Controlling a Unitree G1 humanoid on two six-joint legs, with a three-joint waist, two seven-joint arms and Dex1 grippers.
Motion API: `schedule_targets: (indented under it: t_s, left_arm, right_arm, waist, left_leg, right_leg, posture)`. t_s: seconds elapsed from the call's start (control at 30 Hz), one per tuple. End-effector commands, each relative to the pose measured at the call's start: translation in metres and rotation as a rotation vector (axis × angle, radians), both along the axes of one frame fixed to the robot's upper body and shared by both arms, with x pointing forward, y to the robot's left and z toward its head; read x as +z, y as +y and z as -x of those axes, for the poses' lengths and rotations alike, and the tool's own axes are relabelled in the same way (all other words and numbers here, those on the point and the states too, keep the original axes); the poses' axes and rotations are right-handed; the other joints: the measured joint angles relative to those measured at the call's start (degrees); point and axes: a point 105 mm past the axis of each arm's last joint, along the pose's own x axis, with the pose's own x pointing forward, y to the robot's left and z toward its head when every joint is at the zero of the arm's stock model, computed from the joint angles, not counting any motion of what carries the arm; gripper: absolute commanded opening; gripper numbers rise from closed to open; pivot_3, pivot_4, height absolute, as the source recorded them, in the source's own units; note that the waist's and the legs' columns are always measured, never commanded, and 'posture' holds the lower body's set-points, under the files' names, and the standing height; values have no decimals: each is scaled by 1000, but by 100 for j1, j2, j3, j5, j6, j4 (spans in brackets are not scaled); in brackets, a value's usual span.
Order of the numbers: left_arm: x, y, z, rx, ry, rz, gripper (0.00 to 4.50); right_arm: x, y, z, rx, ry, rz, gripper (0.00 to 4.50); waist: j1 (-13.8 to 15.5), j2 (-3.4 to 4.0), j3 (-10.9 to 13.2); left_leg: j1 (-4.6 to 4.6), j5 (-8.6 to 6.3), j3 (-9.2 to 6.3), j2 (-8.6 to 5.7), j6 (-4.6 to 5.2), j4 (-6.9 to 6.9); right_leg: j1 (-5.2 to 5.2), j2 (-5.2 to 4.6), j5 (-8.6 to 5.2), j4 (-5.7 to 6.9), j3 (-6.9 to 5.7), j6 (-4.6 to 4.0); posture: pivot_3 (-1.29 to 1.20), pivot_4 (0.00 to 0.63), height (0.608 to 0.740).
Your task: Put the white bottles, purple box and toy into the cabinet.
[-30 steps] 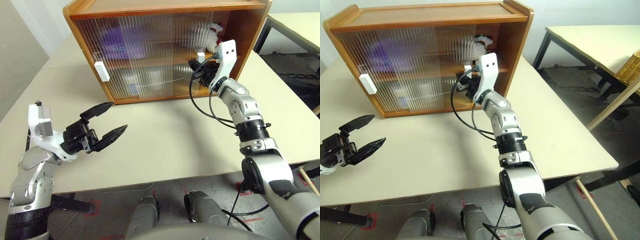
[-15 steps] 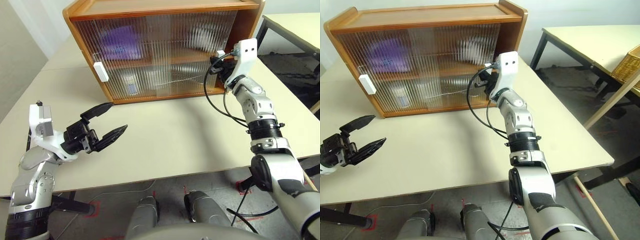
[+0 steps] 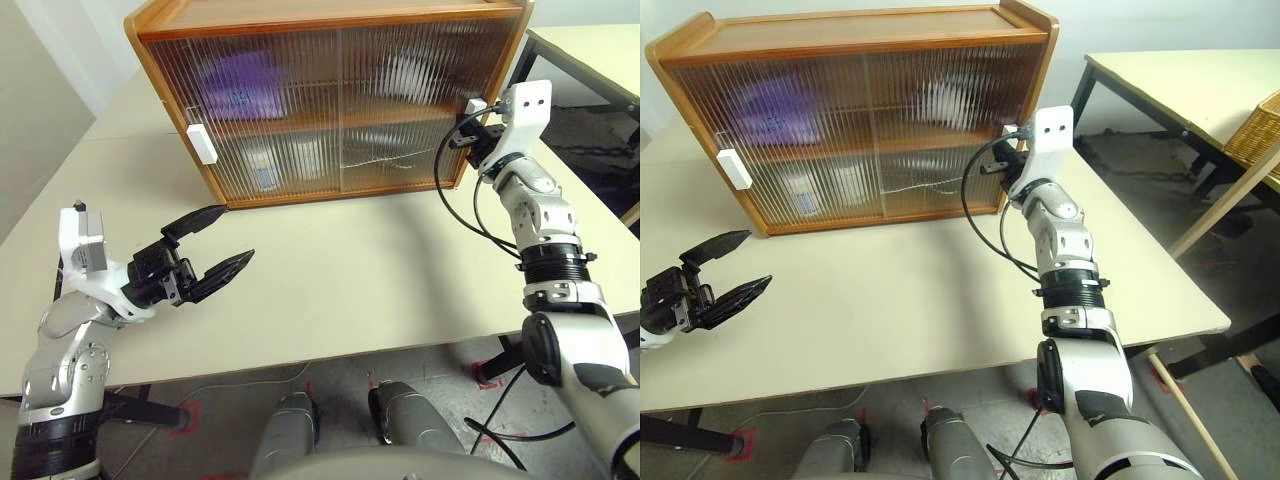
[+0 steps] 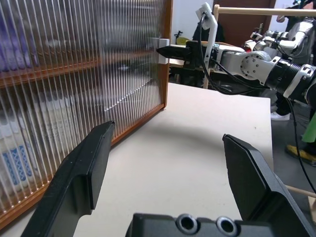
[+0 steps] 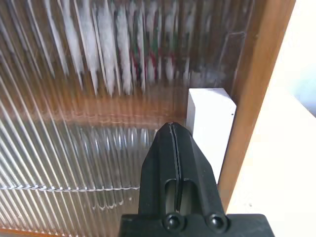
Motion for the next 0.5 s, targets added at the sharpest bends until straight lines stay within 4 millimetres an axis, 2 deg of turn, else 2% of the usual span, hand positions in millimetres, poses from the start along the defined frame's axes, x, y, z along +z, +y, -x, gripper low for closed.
schedule_targets:
  t_s: [0.03,0.27,0.4,0.5]
  left_arm:
    - [-3,1,-1,-2,12,-16,4500]
    - [-3,2,0,-2,12,-19,4500]
    - [-3,5,2,7,15,-21,4500]
    - [-4,6,3,11,23,-19,4500]
  right_arm:
    - [-7,-17,1,-59,26,2,38]
    - [-8,-13,3,-32,26,-8,38]
    - [-12,9,16,108,47,-22,38]
    - [-11,20,25,151,49,-10,38]
  waist:
    - [3,2,-1]
    - [1,1,-1]
    - [-9,1,-1]
    - [-20,2,-1]
  left_leg:
    - [0,16,0,0,26,-2]
    - [-2,22,1,-5,37,2]
    - [-2,19,1,-3,32,-6]
    - [-1,22,1,-3,36,-23]
  right_leg:
    - [0,0,0,0,0,0]
    - [3,-4,-4,-5,6,6]
    - [-1,-2,-9,-5,4,13]
    - [-7,0,-15,-5,4,7]
  posture:
    - [-164,69,740]
    - [-163,68,740]
    - [-153,66,740]
    - [-145,69,740]
